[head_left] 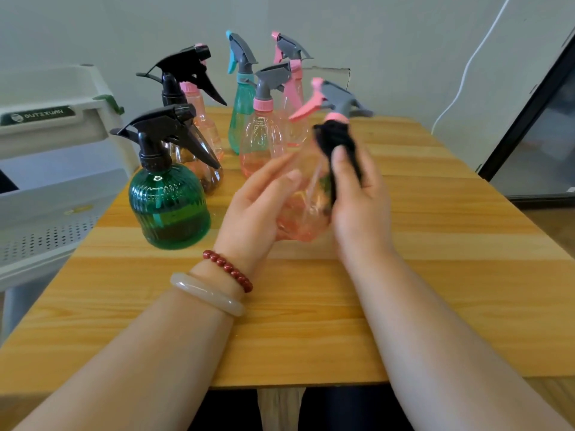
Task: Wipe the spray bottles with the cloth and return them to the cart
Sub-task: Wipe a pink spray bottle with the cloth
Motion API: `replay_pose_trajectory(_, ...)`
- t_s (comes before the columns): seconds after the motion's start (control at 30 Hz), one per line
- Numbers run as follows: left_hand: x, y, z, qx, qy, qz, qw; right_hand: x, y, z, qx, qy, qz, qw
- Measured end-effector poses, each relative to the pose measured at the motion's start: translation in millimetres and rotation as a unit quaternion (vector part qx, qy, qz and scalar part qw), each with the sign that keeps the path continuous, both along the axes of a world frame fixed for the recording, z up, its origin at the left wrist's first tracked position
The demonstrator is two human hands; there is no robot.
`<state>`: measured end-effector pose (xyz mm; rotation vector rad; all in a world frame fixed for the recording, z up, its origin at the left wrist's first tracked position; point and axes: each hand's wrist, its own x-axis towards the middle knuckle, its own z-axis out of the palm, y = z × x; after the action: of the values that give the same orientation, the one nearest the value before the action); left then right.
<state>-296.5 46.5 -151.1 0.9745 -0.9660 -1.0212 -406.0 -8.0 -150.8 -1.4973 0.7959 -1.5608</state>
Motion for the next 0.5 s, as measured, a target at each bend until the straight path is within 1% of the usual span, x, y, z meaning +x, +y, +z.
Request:
replay_pose_trajectory(0.03, -3.0, 0.3, -0.6, 0.001, -0.013, -0.019, 1.000, -4.5, -4.8, 0.1, 0.022, -0.037, -0.023, 0.999)
replay_pose_trajectory(0.1, -6.8, 0.4, -1.2, 0.003, -0.024, -0.033, 0.999, -9.9, -8.5, 0.1, 0.053, -0.065, -0.028, 0.996)
replay_pose_trajectory(0.17, -6.5, -1.2, -0.9, 0.004, -0.011, -0.007, 1.000, -8.7, -5.4, -1.0, 0.045, -0.040, -0.008, 0.998)
replay_pose_trajectory(0.27, -0.4, -2.2, -0.3, 0.009, 0.031, 0.065, 0.997, 0.2, 3.0, -2.9, 0.015, 0.040, 0.052, 0.998)
replay_pose_trajectory(0.33, 2.4, -1.0, 0.7, -0.001, 0.024, 0.095, 0.995, 3.0, 6.7, -4.1, 0.004, 0.066, 0.073, 0.995)
replay_pose_trajectory(0.43, 1.5, 0.3, 1.6, -0.021, 0.013, 0.087, 0.996, 1.2, 9.2, -3.2, -0.011, 0.053, 0.061, 0.997)
replay_pose_trajectory(0.5, -0.3, 0.3, 1.2, -0.013, 0.022, 0.060, 0.998, 1.1, 8.0, -1.9, -0.014, 0.034, 0.036, 0.999)
